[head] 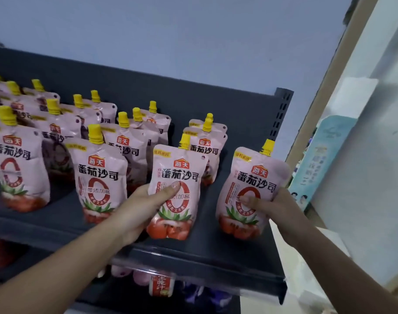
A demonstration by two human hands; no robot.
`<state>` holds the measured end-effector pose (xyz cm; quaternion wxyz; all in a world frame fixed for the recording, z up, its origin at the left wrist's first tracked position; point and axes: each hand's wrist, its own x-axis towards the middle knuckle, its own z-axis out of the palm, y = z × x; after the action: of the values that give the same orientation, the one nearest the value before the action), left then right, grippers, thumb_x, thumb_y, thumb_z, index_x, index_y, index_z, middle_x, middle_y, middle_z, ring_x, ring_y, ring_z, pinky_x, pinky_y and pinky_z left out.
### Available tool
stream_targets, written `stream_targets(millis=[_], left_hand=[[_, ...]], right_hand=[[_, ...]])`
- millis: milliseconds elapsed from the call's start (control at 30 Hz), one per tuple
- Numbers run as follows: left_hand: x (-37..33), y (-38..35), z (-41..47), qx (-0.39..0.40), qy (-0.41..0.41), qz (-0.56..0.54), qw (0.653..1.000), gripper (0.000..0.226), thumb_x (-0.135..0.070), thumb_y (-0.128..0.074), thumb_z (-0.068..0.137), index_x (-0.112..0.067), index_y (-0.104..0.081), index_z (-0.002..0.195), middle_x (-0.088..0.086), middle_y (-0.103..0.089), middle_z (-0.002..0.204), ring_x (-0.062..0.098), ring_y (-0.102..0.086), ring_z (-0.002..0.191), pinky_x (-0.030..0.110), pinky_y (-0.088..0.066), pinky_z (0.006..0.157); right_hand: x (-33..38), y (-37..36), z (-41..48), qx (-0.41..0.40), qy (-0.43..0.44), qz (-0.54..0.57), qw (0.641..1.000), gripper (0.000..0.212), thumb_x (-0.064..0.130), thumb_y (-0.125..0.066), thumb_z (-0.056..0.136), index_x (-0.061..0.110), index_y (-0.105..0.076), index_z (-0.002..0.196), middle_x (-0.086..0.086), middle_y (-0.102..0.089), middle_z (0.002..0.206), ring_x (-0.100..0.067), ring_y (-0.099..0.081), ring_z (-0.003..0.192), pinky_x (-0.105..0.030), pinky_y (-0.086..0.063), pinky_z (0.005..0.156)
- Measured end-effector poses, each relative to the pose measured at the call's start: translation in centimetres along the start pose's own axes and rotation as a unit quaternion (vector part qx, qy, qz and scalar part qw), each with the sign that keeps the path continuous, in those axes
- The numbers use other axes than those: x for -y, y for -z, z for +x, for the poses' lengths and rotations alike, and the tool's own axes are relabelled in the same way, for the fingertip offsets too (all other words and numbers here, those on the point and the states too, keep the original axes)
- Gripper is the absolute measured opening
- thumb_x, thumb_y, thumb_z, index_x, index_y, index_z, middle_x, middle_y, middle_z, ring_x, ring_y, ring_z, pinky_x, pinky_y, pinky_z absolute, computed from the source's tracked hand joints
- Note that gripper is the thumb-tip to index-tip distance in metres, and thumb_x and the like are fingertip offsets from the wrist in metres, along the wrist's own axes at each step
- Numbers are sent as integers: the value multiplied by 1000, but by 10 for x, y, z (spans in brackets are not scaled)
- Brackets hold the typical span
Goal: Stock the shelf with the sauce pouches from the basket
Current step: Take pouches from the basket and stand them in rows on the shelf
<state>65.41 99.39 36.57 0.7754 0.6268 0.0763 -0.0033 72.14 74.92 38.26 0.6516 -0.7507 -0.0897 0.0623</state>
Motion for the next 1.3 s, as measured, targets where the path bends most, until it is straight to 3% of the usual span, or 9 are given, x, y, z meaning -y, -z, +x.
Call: stream_targets(millis=[167, 267, 400, 500, 700, 833, 933, 1133, 1300], left_hand=[[1, 1, -2, 2, -11, -21, 1000, 75, -49, -88, 35, -12, -71, 99, 13, -74, 100, 25, -72, 88, 27, -58, 64], [1, 6, -4, 30, -13, -19, 999, 78, -50, -90, 30, -14, -73, 96, 14, -74, 102, 27, -72, 90, 28, -59, 65], [2, 9, -5, 50, -12, -9, 999, 74, -50, -90, 33, -14, -74, 96, 14, -73, 104, 28, -71, 94, 28, -59, 69], [2, 9, -8, 55, -13, -5, 998, 71, -50, -89, 34, -15, -75, 94, 13, -73, 103, 27, -71, 94, 26, -59, 67], [2, 12, -11, 40, -6, 23, 999, 67, -40, -88, 45, -13, -70, 103, 10, -73, 104, 24, -71, 95, 33, -54, 79], [6, 16, -15, 40, -2, 33, 999, 78, -42, -91, 36, -12, -69, 105, 11, -73, 105, 26, -70, 97, 36, -52, 83], [7, 12, -18, 30, -8, 27, 999, 65, -37, -89, 46, -12, -70, 103, 10, -74, 101, 24, -71, 93, 29, -57, 72], [7, 0, -19, -38, -14, 8, 999, 27, -19, -66, 77, -14, -67, 104, 4, -76, 95, 17, -73, 87, 26, -55, 70], [6, 0, -16, -54, -11, 9, 998, 29, -25, -64, 78, -14, -68, 105, 4, -76, 95, 18, -73, 88, 31, -52, 78]], right_hand=[[-1, 3, 4, 17, -1, -7, 1000, 34, 7, -76, 69, 24, -65, 96, 0, -73, 102, -21, -70, 93, -45, -55, 85], [-1, 1, 8, 13, 6, -1, 1000, 36, 7, -78, 68, 20, -66, 99, -2, -74, 100, -21, -71, 91, -44, -56, 83], [2, -12, 25, 10, 31, 11, 999, 28, -2, -76, 69, 20, -67, 85, 8, -73, 78, -4, -71, 66, -19, -56, 55], [7, -25, 41, 24, 41, 1, 999, 29, -6, -73, 71, 20, -65, 81, 8, -69, 76, 2, -68, 58, -12, -50, 47], [2, -38, 60, 60, 55, -24, 996, 29, -2, -75, 71, 21, -65, 85, 7, -71, 83, -1, -70, 67, -15, -55, 56], [-2, -35, 65, 82, 40, -41, 995, 28, 4, -74, 75, 20, -65, 97, 6, -72, 92, -10, -70, 86, -24, -56, 70], [-5, -27, 65, 114, 25, -53, 992, 29, 3, -70, 79, 22, -63, 100, 10, -72, 95, -8, -69, 89, -21, -55, 69], [-15, -21, 64, 100, 39, -54, 993, 29, 4, -71, 77, 24, -62, 96, 14, -69, 91, -1, -67, 80, -15, -55, 62], [-17, -34, 70, 102, 57, -30, 993, 29, -1, -71, 76, 14, -64, 100, 7, -70, 89, -2, -70, 73, -14, -53, 58]])
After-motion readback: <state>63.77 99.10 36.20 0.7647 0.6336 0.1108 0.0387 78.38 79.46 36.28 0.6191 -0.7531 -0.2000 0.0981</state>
